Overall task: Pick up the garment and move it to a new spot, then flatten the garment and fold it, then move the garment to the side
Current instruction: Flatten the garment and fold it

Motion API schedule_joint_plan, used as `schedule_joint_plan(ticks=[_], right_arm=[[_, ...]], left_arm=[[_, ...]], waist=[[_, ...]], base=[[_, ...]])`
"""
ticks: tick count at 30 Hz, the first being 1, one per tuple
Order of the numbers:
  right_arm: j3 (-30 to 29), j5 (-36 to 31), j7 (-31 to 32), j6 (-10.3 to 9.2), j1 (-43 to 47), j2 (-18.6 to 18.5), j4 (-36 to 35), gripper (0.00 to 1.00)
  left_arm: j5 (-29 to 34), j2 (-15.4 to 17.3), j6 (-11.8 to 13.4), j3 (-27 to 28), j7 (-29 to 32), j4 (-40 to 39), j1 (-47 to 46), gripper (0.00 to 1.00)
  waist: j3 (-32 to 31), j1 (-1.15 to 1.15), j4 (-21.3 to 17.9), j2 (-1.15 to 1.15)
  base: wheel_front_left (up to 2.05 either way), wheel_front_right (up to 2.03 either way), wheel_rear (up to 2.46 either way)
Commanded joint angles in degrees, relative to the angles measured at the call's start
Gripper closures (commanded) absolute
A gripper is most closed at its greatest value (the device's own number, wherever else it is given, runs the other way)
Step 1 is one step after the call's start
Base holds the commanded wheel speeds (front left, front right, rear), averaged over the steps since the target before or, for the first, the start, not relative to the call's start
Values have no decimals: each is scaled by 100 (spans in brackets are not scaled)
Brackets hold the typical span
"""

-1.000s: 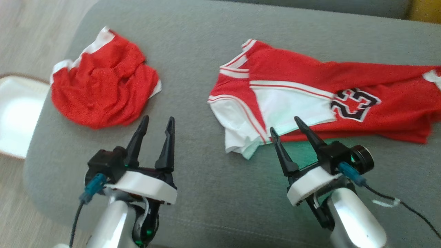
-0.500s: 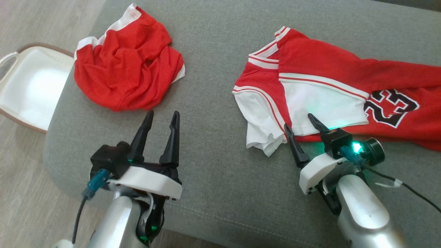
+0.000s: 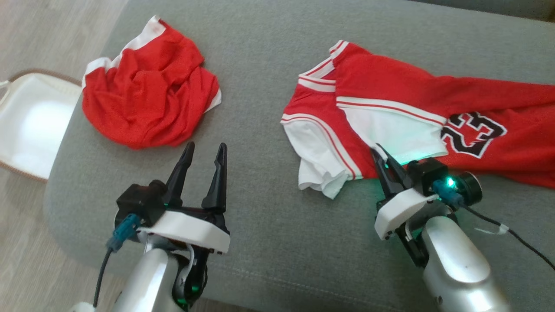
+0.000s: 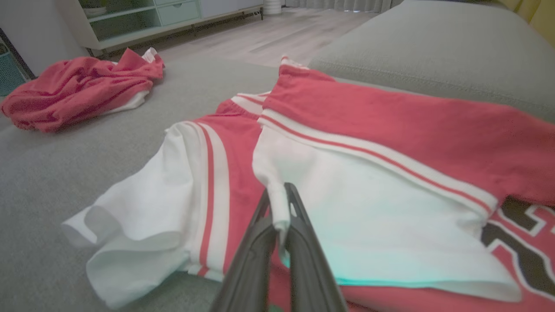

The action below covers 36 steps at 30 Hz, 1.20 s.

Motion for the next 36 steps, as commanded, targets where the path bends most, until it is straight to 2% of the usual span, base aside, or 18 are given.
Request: schedule_joint_plan(ticks=[1,5,7,13,18,20,23,26,27,28,33,36], right_arm=[[148,66,-71,22,-126,62,-258,100],[117,98,33,22,-288,45,-587,100],[123,96,188,22,-543,-96,-787,100],[371,141,888,22,-2046,-1198,-1046,100],[562,252,1224,22,-3495,-2087,-533,100],[604,154,1206,22,-4025,-2317,-217,100],[478,-75,1041,22,-4792,-2462,257,100],[284,-429,814,22,-5435,-2410,690,100],[264,-500,735,22,-5585,-2343,840,75],[296,-541,676,22,-5699,-2261,997,2],[470,-518,407,22,-5959,-1920,1666,0],[531,-449,262,22,-5891,-1836,1888,0]], left_arm=[[0,23,0,220,-29,-162,-135,0],[-24,23,4,180,-29,-174,-116,0],[-25,23,-13,117,-29,-166,-104,0],[-123,23,-23,-182,-29,-212,-197,0],[-277,23,22,-421,-29,-243,-292,0],[-329,23,35,-475,-29,-252,-333,0],[-391,23,55,-514,-29,-290,-398,0],[-432,23,66,-530,-29,-321,-480,0],[-442,23,67,-537,-29,-319,-506,0],[-449,23,67,-541,-29,-314,-529,0],[-446,23,72,-535,-29,-286,-622,0],[-422,23,69,-513,-29,-268,-648,0]], waist=[[-92,0,-98,0],[-163,0,-205,0],[-163,0,-223,0],[73,0,8,0],[389,0,325,0],[501,0,422,0],[678,0,506,0],[837,0,523,0],[874,0,517,0],[902,0,500,0],[932,0,318,0],[886,0,209,0]], base=[[0,0,0],[0,0,0],[0,0,0],[0,0,0],[0,0,0],[0,0,0],[0,0,0],[0,0,0],[0,0,0],[0,0,0],[0,0,0],[0,0,0]])
